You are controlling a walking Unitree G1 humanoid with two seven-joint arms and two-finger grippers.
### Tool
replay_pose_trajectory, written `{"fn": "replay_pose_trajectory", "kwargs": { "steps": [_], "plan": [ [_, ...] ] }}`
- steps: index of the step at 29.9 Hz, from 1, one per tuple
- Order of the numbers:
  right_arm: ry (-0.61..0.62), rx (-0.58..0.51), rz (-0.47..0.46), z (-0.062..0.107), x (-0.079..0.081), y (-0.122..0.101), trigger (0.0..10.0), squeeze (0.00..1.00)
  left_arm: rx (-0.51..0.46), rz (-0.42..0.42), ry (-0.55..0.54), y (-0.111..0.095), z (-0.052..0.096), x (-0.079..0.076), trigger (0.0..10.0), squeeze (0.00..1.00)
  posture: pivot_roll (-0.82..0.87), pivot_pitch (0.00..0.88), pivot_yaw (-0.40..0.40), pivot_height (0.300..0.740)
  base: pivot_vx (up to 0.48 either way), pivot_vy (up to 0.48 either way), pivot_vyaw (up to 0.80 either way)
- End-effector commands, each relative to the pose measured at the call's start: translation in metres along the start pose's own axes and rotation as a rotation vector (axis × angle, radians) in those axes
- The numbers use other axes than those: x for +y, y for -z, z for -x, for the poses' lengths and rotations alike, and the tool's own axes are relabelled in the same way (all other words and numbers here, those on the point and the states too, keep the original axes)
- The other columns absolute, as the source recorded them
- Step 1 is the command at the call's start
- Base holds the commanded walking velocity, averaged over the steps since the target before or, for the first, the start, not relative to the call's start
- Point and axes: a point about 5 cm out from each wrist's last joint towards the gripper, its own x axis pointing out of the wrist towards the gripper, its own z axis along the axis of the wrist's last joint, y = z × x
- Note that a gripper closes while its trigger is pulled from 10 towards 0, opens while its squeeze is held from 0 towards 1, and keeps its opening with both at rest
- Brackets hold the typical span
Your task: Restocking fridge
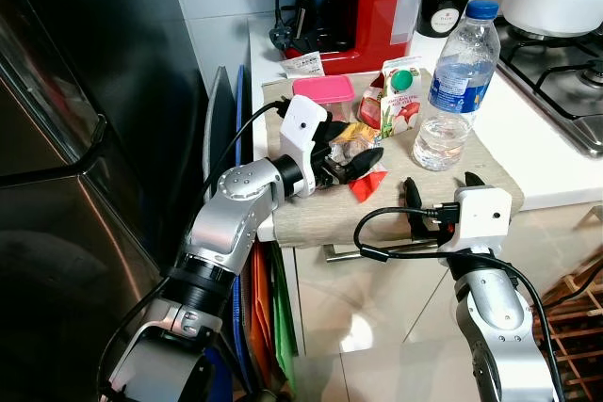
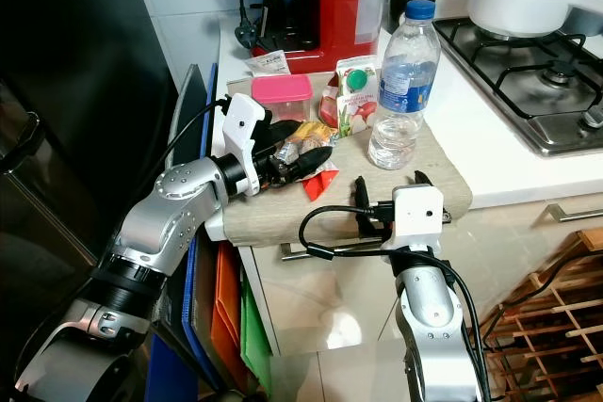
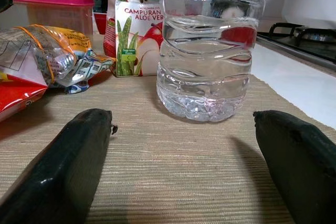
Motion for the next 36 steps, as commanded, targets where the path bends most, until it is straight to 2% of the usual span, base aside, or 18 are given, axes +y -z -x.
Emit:
{"fn": "replay_pose_trajectory", "kwargs": {
  "steps": [1,9,12,18,25,27,28,29,30,33,36],
  "plan": [
    [0.0,0.025,-0.01,-0.001,0.0,0.005,10.0,0.0,-0.008,-0.011,0.0,-0.003,0.0,0.001,10.0,1.0,-0.08,0.0,0.09,0.74,0.0,0.0,0.0],
    [-0.008,0.009,-0.01,-0.009,0.0,0.002,10.0,0.0,-0.003,-0.05,-0.071,-0.008,-0.001,0.013,10.0,1.0,-0.07,0.0,0.082,0.74,0.0,0.0,0.0],
    [-0.022,0.01,-0.015,-0.01,0.002,0.002,10.0,0.0,0.04,-0.066,-0.1,-0.001,0.003,0.017,10.0,1.0,-0.07,0.0,0.082,0.74,0.0,0.0,0.0],
    [-0.069,0.025,-0.02,-0.011,0.005,0.005,10.0,0.0,0.121,-0.051,-0.1,0.015,-0.001,0.015,10.0,1.0,-0.07,0.0,0.092,0.74,0.0,0.0,0.0],
    [-0.085,0.04,-0.035,-0.009,0.0,0.005,10.0,0.0,0.14,-0.098,-0.085,0.013,-0.002,0.017,10.0,1.0,-0.08,0.0,0.108,0.74,0.0,0.0,0.0],
    [-0.099,0.043,-0.049,-0.008,0.003,0.004,10.0,0.0,0.144,-0.078,-0.057,0.015,-0.003,0.015,10.0,1.0,-0.08,0.0,0.109,0.74,0.0,0.0,0.0],
    [-0.11,0.046,-0.055,-0.007,0.004,0.004,10.0,0.0,0.156,-0.078,-0.049,0.016,-0.004,0.014,10.0,0.12,-0.08,0.0,0.112,0.74,0.0,0.0,0.0],
    [-0.117,0.048,-0.059,-0.007,0.006,0.003,10.0,0.0,0.166,-0.079,-0.044,0.018,-0.004,0.013,10.0,0.12,-0.08,0.0,0.112,0.74,0.0,0.0,0.0],
    [-0.131,0.049,-0.069,-0.006,0.008,0.002,10.0,0.0,0.193,-0.076,-0.04,0.021,-0.005,0.012,10.0,0.0,-0.09,0.0,0.117,0.74,0.0,0.0,0.0],
    [-0.149,0.051,-0.075,-0.005,0.01,0.001,10.0,0.0,0.305,-0.01,-0.031,0.038,-0.004,0.011,10.0,0.0,-0.1,0.0,0.118,0.74,0.0,0.0,0.0],
    [-0.148,0.055,-0.074,-0.005,0.009,0.001,10.0,0.0,0.348,-0.013,-0.048,0.045,-0.003,0.013,10.0,0.0,-0.1,0.0,0.119,0.74,0.0,0.0,0.0]
  ]
}}
